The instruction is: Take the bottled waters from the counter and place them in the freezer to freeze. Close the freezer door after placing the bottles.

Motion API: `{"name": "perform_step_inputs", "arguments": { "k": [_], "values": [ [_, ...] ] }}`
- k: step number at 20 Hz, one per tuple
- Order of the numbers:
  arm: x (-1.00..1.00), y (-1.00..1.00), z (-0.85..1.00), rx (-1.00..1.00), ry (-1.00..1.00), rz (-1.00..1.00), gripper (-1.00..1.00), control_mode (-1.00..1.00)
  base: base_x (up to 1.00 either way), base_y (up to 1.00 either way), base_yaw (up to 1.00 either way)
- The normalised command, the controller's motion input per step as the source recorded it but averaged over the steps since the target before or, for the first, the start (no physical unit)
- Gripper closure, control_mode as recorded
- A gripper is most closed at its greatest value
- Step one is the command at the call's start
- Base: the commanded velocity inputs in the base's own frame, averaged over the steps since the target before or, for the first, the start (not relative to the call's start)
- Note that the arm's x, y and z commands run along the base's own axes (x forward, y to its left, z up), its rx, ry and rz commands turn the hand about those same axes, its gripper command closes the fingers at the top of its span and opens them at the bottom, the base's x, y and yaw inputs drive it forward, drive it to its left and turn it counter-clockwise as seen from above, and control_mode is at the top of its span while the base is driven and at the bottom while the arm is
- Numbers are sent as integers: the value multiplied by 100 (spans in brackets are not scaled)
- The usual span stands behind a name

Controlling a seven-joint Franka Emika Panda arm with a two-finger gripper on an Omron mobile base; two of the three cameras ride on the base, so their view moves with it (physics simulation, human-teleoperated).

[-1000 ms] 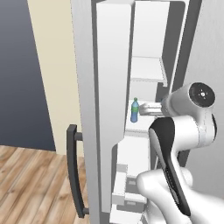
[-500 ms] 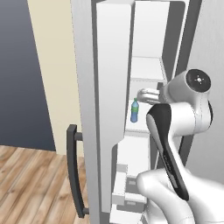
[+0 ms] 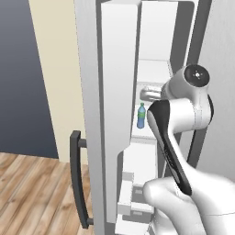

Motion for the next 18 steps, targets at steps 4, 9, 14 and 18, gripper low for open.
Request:
{"name": "perform_step_inputs", "arguments": {
  "k": [4,9,14,18],
  "values": [
    [16,0,4,-8,0,0,100,-100,0,0,0],
    [8,-2,2,-4,0,0,100,-100,0,0,0],
    [19,-10,7,0,0,0,100,-100,0,0,0],
    [28,-17,10,0,0,0,100,-100,0,0,0]
  ]
}}
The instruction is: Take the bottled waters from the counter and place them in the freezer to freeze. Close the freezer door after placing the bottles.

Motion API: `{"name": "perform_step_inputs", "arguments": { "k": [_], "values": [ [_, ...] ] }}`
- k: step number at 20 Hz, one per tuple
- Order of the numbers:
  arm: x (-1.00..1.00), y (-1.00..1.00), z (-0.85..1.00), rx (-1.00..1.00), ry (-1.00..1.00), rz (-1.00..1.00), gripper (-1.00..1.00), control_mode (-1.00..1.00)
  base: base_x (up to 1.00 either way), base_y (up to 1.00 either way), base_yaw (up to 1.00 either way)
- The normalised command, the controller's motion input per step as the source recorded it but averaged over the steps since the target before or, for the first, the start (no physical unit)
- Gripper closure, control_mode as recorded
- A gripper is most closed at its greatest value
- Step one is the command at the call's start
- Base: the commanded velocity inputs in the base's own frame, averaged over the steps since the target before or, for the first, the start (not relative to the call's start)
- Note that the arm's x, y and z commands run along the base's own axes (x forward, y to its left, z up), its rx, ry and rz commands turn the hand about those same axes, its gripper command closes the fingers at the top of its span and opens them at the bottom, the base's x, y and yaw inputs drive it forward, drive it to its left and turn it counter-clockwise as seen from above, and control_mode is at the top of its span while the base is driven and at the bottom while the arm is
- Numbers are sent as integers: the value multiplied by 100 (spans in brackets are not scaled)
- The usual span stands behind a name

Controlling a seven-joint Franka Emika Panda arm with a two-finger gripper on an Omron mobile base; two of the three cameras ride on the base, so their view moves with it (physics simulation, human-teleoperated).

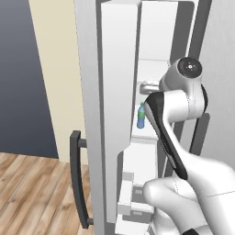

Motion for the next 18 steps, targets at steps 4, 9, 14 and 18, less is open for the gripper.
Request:
{"name": "perform_step_inputs", "arguments": {
  "k": [4,9,14,18],
  "values": [
    [41,-9,14,0,0,0,100,-100,0,0,0],
    [46,0,15,0,0,0,100,-100,0,0,0],
    [43,0,22,-2,0,0,100,-100,0,0,0],
    [43,0,23,-9,0,0,100,-100,0,0,0]
  ]
}}
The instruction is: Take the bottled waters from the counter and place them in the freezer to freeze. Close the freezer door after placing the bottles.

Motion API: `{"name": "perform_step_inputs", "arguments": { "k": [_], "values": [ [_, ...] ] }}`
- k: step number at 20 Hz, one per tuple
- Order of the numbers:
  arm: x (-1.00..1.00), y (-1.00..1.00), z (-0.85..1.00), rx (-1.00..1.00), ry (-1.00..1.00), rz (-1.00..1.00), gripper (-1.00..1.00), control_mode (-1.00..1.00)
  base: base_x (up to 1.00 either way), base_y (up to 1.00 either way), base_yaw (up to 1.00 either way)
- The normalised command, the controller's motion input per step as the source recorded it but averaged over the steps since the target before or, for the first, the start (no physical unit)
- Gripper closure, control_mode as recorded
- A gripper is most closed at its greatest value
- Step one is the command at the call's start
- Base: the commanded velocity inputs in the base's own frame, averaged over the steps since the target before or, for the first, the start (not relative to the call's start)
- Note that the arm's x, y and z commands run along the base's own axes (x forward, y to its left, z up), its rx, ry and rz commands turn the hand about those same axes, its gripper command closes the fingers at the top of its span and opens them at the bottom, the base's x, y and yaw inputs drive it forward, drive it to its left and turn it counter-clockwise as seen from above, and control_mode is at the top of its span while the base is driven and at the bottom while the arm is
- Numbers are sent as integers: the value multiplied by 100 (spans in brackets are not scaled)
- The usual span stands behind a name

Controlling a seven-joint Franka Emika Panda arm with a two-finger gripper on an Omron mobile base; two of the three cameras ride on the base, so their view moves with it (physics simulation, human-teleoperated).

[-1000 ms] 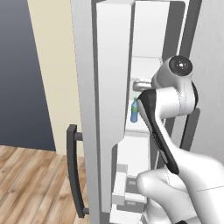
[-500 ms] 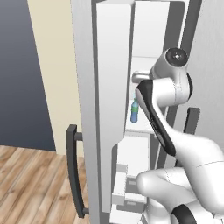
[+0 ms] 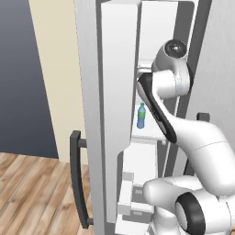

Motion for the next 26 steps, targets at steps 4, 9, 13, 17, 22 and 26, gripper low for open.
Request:
{"name": "perform_step_inputs", "arguments": {
  "k": [4,9,13,17,22,26],
  "values": [
    [35,-2,16,-8,0,0,100,-100,0,0,0],
    [47,-9,1,-9,0,0,100,-100,0,0,0],
    [46,-20,2,-3,0,1,100,-100,0,0,0],
    [31,-28,0,3,0,7,100,-100,0,0,0],
    [44,-14,0,2,0,6,100,-100,0,0,0],
    [40,-4,6,0,0,5,100,-100,0,0,0]
  ]
}}
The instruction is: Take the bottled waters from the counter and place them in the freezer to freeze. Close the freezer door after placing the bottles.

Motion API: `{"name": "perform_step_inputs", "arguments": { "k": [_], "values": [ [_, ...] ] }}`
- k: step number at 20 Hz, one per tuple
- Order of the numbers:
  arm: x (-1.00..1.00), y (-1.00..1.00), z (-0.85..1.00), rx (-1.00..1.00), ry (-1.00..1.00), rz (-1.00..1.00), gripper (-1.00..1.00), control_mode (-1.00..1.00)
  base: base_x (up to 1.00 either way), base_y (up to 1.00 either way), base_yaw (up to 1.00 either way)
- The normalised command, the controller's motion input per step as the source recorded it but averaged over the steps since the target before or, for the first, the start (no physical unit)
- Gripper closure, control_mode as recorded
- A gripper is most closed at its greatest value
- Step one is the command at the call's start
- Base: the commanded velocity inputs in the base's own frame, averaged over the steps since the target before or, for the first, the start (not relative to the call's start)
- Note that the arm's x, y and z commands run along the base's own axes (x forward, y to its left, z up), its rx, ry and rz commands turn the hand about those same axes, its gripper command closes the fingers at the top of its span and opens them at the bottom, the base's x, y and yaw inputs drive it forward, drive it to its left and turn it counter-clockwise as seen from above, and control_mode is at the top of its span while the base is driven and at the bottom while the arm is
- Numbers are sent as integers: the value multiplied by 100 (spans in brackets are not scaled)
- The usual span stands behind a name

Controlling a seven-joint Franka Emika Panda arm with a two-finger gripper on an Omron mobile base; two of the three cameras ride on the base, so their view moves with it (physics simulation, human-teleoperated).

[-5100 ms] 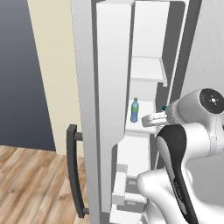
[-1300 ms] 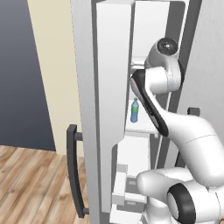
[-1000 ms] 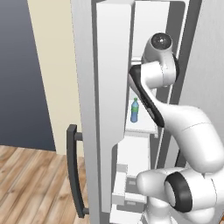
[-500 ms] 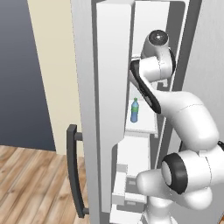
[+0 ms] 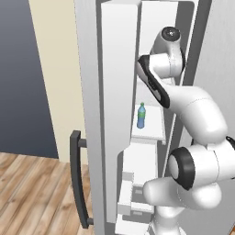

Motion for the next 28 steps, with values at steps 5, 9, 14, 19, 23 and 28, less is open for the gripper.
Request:
{"name": "perform_step_inputs", "arguments": {
  "k": [5,9,14,19,23,28],
  "values": [
    [0,0,33,0,-2,2,100,-100,0,0,0],
    [0,0,25,0,-4,3,100,-100,0,0,0],
    [4,-2,17,0,-3,1,100,-100,0,0,0],
    [45,-3,0,0,0,0,100,-100,0,0,0],
    [53,0,0,0,0,0,100,-100,0,0,0],
    [39,-3,0,0,-2,-2,100,-100,0,0,0]
  ]
}}
